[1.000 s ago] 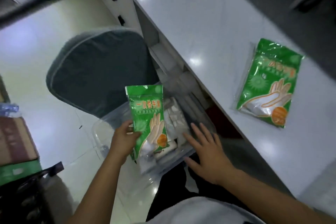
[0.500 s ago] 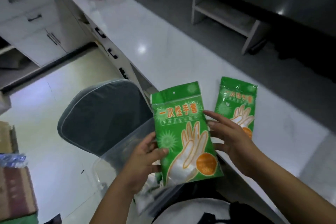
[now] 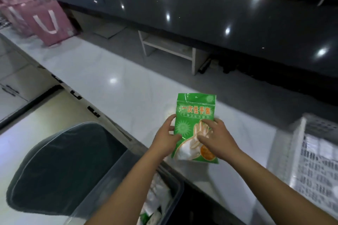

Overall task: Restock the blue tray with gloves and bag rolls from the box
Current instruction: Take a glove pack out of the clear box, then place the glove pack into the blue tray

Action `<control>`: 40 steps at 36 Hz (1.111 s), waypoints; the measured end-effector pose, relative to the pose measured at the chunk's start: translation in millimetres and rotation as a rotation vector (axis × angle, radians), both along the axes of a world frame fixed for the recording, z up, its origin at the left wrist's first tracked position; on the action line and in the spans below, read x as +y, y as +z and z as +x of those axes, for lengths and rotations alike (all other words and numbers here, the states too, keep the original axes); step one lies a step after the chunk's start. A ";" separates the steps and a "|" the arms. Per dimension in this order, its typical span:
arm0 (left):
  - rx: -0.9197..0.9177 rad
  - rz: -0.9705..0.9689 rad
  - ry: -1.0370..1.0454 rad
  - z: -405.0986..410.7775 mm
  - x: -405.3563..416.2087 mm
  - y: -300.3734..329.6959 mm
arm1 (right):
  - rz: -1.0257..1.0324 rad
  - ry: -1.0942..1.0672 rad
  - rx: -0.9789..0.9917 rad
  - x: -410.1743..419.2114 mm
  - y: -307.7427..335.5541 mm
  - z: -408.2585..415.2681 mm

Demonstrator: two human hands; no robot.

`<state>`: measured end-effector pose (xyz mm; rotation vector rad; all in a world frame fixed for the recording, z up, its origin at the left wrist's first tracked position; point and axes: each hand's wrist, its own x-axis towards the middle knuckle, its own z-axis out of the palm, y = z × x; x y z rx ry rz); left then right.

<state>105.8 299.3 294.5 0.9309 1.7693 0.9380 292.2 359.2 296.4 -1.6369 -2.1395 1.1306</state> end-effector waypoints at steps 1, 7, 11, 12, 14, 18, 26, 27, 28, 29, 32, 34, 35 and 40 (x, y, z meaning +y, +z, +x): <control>0.054 -0.017 -0.022 0.1 7.1 -4.8 | 0.020 0.037 -0.056 4.6 -7.2 -1.7; 0.426 -0.111 -0.188 10.3 8.6 -41.1 | 0.085 0.249 -0.302 12.2 -51.2 -6.1; 0.549 -0.032 -0.232 18.1 -5.8 -58.4 | 0.091 0.273 -0.325 2.0 -72.4 5.9; 0.585 -0.022 -0.254 18.8 -7.9 -60.6 | 0.104 0.272 -0.327 -1.1 -76.1 8.9; 0.645 -0.021 -0.296 19.2 -8.8 -62.4 | 0.121 0.252 -0.306 -4.6 -82.3 12.0; 0.645 -0.042 -0.299 19.9 -7.3 -60.3 | 0.111 0.244 -0.264 -2.4 -86.2 12.7; -0.144 -0.100 0.132 3.7 11.4 -40.8 | 0.030 0.243 -0.159 7.7 -57.6 19.0; -0.202 -0.132 0.185 -1.8 17.0 -39.8 | 0.022 0.205 -0.091 8.6 -50.5 21.6; -0.253 -0.167 0.220 -7.7 22.4 -38.5 | 0.015 0.164 -0.023 8.5 -44.2 25.2; -0.305 -0.203 0.235 -13.0 27.9 -36.6 | 0.001 0.130 0.029 7.0 -38.8 29.4; -0.429 -0.300 0.215 -24.3 45.0 -31.9 | -0.068 0.116 0.058 -4.2 -27.5 42.3; -0.443 -0.351 0.166 -28.2 54.2 -28.8 | -0.098 0.157 0.027 -14.0 -24.5 47.7; -0.442 -0.372 0.126 -29.6 58.2 -27.8 | -0.105 0.182 -0.002 -18.4 -23.6 48.8; -0.535 -0.455 -0.051 -32.2 65.6 -22.6 | -0.085 0.284 -0.149 -30.6 -24.7 46.5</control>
